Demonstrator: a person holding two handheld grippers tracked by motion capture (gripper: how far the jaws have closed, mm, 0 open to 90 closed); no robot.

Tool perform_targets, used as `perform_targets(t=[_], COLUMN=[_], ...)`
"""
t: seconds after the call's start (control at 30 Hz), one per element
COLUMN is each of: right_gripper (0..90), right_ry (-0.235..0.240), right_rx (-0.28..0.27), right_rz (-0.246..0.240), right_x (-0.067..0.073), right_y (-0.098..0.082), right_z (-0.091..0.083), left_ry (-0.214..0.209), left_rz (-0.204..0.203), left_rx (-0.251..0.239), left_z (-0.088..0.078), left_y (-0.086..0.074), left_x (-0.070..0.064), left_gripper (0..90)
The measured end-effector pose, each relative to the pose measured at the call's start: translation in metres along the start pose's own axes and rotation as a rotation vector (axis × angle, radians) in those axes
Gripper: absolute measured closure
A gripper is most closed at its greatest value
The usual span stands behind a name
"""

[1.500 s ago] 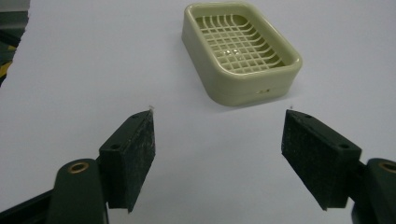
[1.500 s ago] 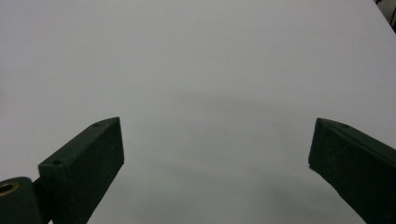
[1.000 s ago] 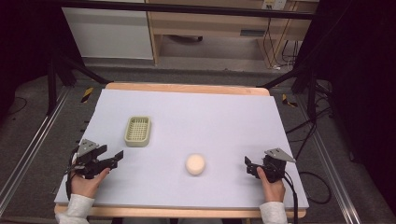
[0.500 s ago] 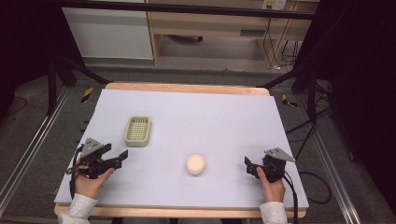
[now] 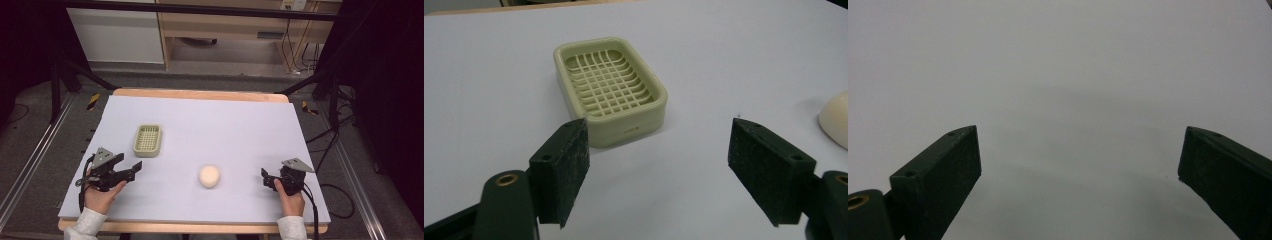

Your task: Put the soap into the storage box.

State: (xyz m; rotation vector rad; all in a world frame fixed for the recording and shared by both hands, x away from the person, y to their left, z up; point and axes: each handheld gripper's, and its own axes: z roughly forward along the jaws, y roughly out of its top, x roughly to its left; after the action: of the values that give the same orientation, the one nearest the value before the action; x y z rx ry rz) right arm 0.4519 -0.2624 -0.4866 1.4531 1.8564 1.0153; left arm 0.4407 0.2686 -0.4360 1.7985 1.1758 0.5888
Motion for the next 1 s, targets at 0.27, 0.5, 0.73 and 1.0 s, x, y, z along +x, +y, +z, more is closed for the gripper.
perform_targets(t=[0.27,0.5,0.73,1.0], right_gripper=[4.0,4.0,4.0,4.0], right_ry=[-0.004,-0.001,-0.003,-0.004], right_rx=[0.003,0.005,-0.009,-0.015], right_rz=[-0.004,0.000,0.005,0.004], right_x=[0.000,0.000,-0.001,-0.001], right_y=[0.000,0.000,0.000,-0.001], right_z=[0.001,0.001,-0.001,-0.001], left_ry=[-0.010,-0.025,-0.041,-0.063], left_rz=[0.009,0.020,0.039,0.062], left_rx=[0.004,0.003,0.008,0.020], left_z=[0.003,0.005,0.010,0.016], left_y=[0.001,0.004,0.005,0.008], left_x=[-0.005,-0.012,-0.020,-0.031], left_gripper=[23.7,23.1,22.9,22.7])
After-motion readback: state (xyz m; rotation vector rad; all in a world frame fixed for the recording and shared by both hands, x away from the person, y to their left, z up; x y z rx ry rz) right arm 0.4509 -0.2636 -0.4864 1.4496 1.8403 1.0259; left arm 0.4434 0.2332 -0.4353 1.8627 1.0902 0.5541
